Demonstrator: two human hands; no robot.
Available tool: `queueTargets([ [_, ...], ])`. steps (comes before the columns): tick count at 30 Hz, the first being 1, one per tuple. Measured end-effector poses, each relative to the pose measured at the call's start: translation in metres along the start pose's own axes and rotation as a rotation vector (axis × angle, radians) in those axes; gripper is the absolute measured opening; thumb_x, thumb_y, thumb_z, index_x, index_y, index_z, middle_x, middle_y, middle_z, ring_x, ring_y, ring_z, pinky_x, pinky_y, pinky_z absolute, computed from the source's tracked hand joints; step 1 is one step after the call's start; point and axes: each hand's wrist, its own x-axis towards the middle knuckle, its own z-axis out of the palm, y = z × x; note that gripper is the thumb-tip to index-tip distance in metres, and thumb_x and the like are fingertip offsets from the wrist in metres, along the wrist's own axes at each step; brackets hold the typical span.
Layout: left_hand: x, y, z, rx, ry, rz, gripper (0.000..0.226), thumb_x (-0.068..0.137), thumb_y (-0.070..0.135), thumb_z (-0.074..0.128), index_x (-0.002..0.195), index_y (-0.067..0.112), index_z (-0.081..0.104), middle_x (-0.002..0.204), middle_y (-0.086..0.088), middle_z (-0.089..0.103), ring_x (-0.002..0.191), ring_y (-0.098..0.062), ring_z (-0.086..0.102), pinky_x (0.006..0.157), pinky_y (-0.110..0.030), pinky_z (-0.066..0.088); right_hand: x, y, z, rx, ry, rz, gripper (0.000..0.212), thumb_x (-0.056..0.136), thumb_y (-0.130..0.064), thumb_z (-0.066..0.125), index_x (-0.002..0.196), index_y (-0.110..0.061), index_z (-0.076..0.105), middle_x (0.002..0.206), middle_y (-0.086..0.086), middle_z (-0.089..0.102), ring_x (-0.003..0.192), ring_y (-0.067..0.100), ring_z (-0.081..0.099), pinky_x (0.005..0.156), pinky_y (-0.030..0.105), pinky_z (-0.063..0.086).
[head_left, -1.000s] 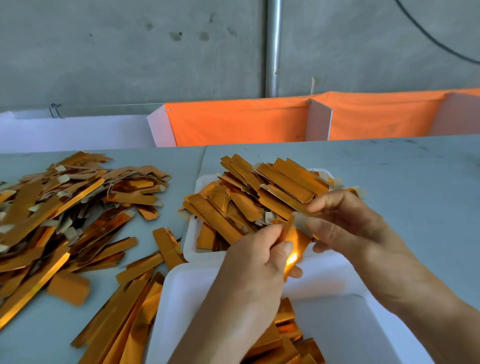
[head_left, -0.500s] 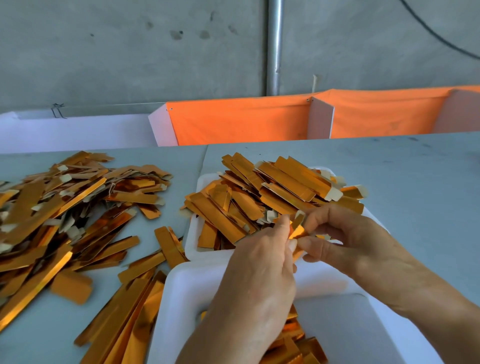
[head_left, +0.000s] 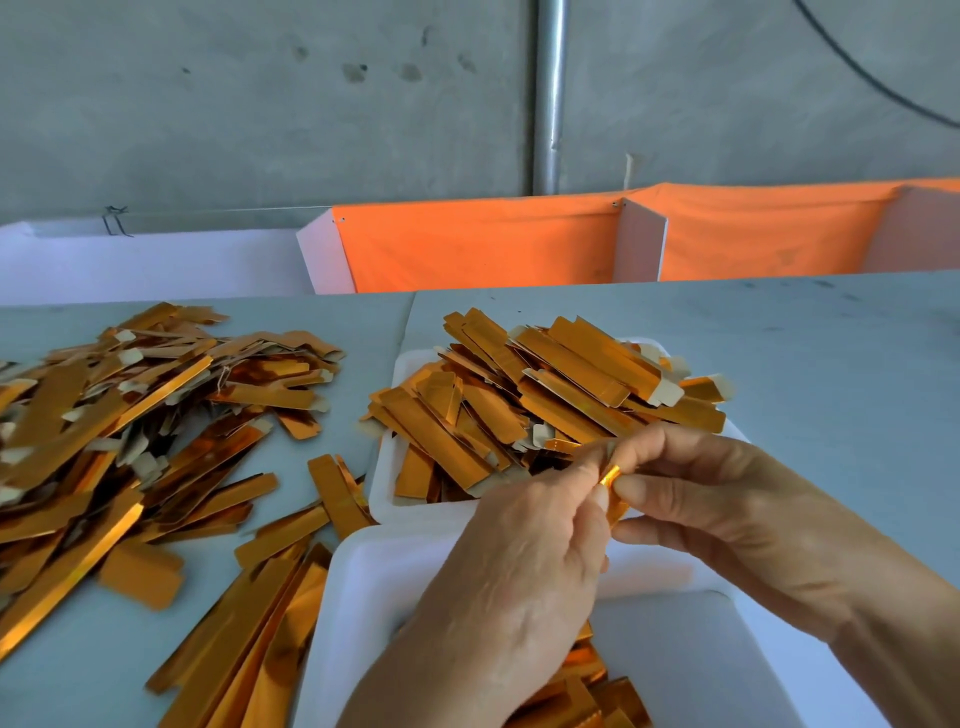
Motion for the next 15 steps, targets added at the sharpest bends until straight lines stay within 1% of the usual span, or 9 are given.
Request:
queueTargets([
  [2, 0.001, -0.001, -0.001, 0.03, -0.023, 0.001, 0.035, 0.102, 0.031, 0.031, 0.132, 0.03, 0.05, 0.095, 0.009, 0.066, 0.07, 0.006, 0.057, 0.064, -0.004, 0.044, 0.0, 0.001, 0.001, 0.011, 0.012, 0.021, 0.009, 0.07, -0.008, 0.066, 0.075, -0.01, 0.073, 0.091, 0.014, 0.072, 0.081, 0.023, 0.07, 0.067, 0.024, 0.056],
  [4, 0.001, -0.003, 0.0, 0.096, -0.04, -0.008, 0.032, 0.101, 0.03, 0.032, 0.127, 0.026, 0.052, 0.101, 0.008, 0.064, 0.078, 0.0, 0.057, 0.067, -0.007, 0.045, 0.001, 0.002, 0.003, -0.008, 0.035, 0.041, 0.008, 0.068, -0.011, 0.068, 0.074, -0.011, 0.073, 0.09, 0.012, 0.072, 0.078, 0.019, 0.07, 0.063, 0.021, 0.054],
  [6, 0.003, -0.004, 0.002, 0.205, -0.021, 0.005, 0.036, 0.101, 0.024, 0.036, 0.136, 0.028, 0.045, 0.114, 0.009, 0.054, 0.095, -0.005, 0.055, 0.073, -0.009, 0.044, 0.002, 0.004, 0.004, -0.063, 0.077, 0.049, 0.01, 0.066, -0.015, 0.07, 0.074, -0.012, 0.074, 0.094, 0.008, 0.073, 0.081, 0.018, 0.068, 0.064, 0.02, 0.052],
  [8, 0.004, -0.004, 0.006, 0.331, 0.038, 0.033, 0.049, 0.1, 0.02, 0.042, 0.145, 0.032, 0.03, 0.122, 0.01, 0.042, 0.105, -0.006, 0.048, 0.079, -0.01, 0.041, 0.004, 0.006, 0.004, -0.077, 0.122, 0.046, 0.013, 0.065, -0.017, 0.07, 0.076, -0.011, 0.074, 0.092, 0.007, 0.072, 0.081, 0.019, 0.068, 0.065, 0.021, 0.052],
  [10, 0.004, -0.003, 0.009, 0.383, 0.081, 0.068, 0.055, 0.098, 0.024, 0.046, 0.147, 0.033, 0.023, 0.122, 0.011, 0.038, 0.107, -0.006, 0.045, 0.082, -0.012, 0.042, 0.005, 0.007, 0.003, -0.056, 0.163, 0.033, 0.015, 0.065, -0.015, 0.069, 0.077, -0.008, 0.074, 0.087, 0.011, 0.071, 0.077, 0.02, 0.068, 0.067, 0.023, 0.053],
  [11, 0.004, -0.002, 0.01, 0.371, 0.088, 0.092, 0.055, 0.098, 0.031, 0.046, 0.147, 0.034, 0.023, 0.121, 0.012, 0.038, 0.107, -0.005, 0.044, 0.08, -0.011, 0.039, 0.006, 0.008, 0.003, -0.044, 0.181, 0.026, 0.015, 0.065, -0.015, 0.068, 0.078, -0.008, 0.074, 0.086, 0.013, 0.071, 0.077, 0.022, 0.068, 0.068, 0.026, 0.053],
  [13, 0.003, -0.002, 0.011, 0.326, 0.096, 0.129, 0.058, 0.094, 0.043, 0.049, 0.145, 0.034, 0.025, 0.119, 0.016, 0.036, 0.105, -0.001, 0.04, 0.075, -0.008, 0.031, 0.005, 0.01, 0.001, -0.032, 0.202, 0.013, 0.015, 0.064, -0.016, 0.068, 0.076, -0.008, 0.074, 0.085, 0.015, 0.071, 0.075, 0.023, 0.069, 0.071, 0.029, 0.053],
  [15, 0.001, -0.004, 0.01, 0.307, 0.109, 0.138, 0.057, 0.091, 0.045, 0.054, 0.142, 0.034, 0.031, 0.116, 0.018, 0.034, 0.103, 0.0, 0.039, 0.072, -0.006, 0.03, 0.005, 0.01, 0.001, -0.016, 0.171, 0.005, 0.016, 0.064, -0.019, 0.069, 0.076, -0.009, 0.074, 0.085, 0.015, 0.071, 0.075, 0.023, 0.069, 0.069, 0.028, 0.054],
])
